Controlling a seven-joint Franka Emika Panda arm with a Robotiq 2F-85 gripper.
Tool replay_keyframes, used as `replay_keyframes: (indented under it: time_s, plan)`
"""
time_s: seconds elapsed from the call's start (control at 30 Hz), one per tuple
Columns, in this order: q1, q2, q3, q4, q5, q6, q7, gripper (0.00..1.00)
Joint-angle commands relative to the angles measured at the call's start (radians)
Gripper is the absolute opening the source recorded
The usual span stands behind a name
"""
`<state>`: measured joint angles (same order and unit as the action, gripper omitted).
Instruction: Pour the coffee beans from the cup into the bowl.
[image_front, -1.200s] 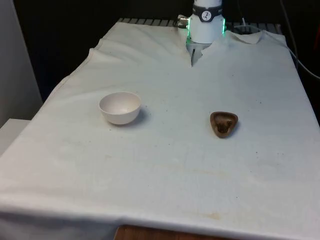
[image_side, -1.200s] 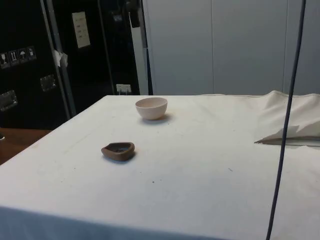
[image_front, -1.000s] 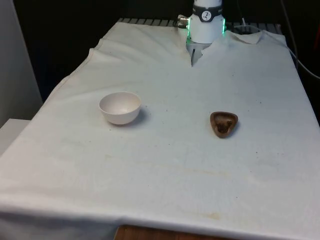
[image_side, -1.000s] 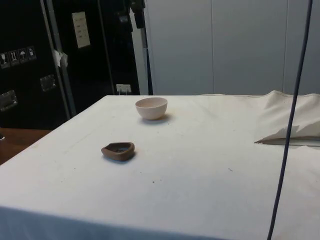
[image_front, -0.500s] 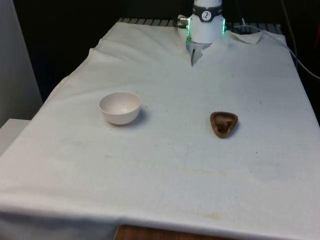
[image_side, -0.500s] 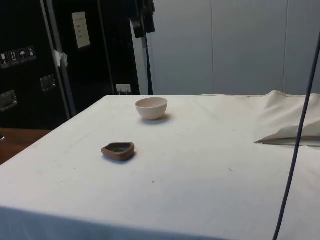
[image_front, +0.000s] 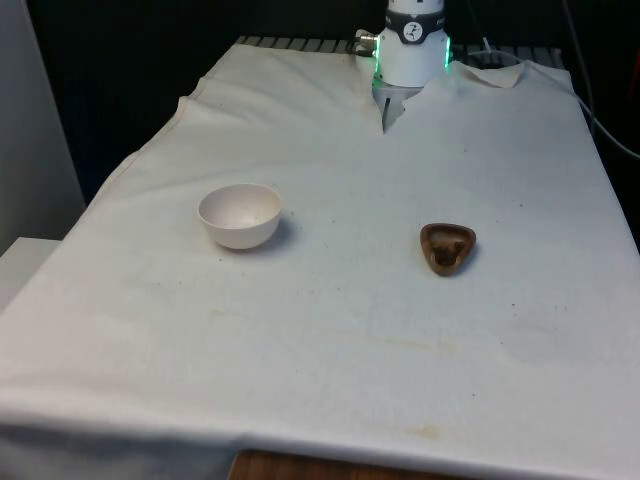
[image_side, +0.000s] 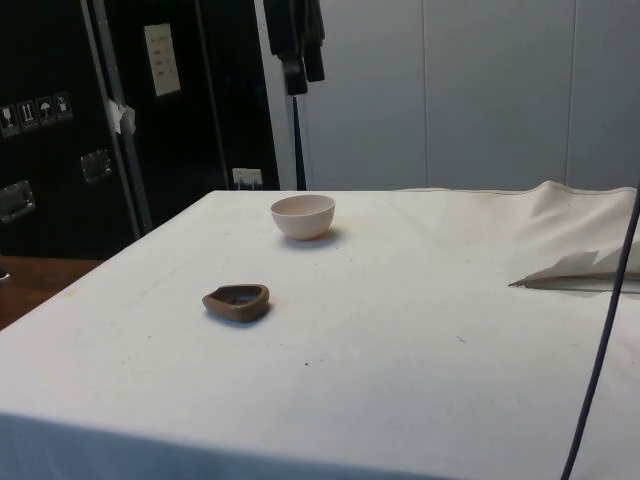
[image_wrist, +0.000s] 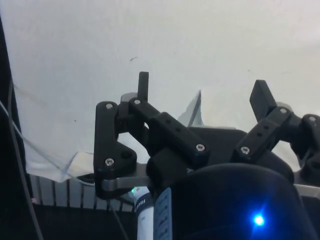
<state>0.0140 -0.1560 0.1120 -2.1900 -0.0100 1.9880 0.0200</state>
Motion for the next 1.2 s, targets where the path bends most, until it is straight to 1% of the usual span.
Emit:
replay_keyframes:
  time_s: [0.0, 0.17, 0.2, 0.27, 0.3, 0.33, 0.37, 0.4, 0.5, 0.53, 0.63, 0.67, 0.7, 0.93, 0.97, 1.0, 1.17]
  plan:
    - [0.003, -0.013, 0.007, -0.023, 0.003, 0.024, 0.006, 1.00]
    - [0.004, -0.028, 0.023, -0.062, 0.004, 0.054, 0.007, 1.00]
    - [0.004, -0.032, 0.030, -0.076, 0.004, 0.065, 0.006, 1.00]
    - [0.004, -0.034, 0.033, -0.082, 0.004, 0.070, 0.005, 1.00]
    - [0.004, -0.035, 0.040, -0.094, 0.004, 0.082, 0.004, 1.00]
    - [0.001, -0.029, 0.038, -0.083, 0.001, 0.066, 0.002, 1.00]
    - [0.004, -0.036, 0.043, -0.098, 0.004, 0.087, 0.003, 1.00]
    - [0.005, -0.036, 0.046, -0.104, 0.003, 0.093, 0.002, 1.00]
    - [0.005, -0.036, 0.055, -0.119, 0.003, 0.111, -0.002, 1.00]
    - [0.005, -0.035, 0.062, -0.128, 0.002, 0.123, -0.004, 1.00]
    - [0.005, -0.034, 0.070, -0.141, 0.002, 0.140, -0.008, 1.00]
    - [0.001, -0.030, 0.069, -0.134, 0.001, 0.127, -0.008, 1.00]
    - [0.005, -0.034, 0.073, -0.146, 0.002, 0.147, -0.009, 1.00]
    - [0.005, -0.032, 0.098, -0.183, 0.000, 0.197, -0.016, 1.00]
    - [0.002, -0.030, 0.095, -0.173, 0.001, 0.178, -0.016, 1.00]
    - [0.005, -0.032, 0.101, -0.187, 0.000, 0.203, -0.017, 1.00]
    - [0.004, -0.032, 0.116, -0.215, -0.001, 0.244, -0.024, 1.00]
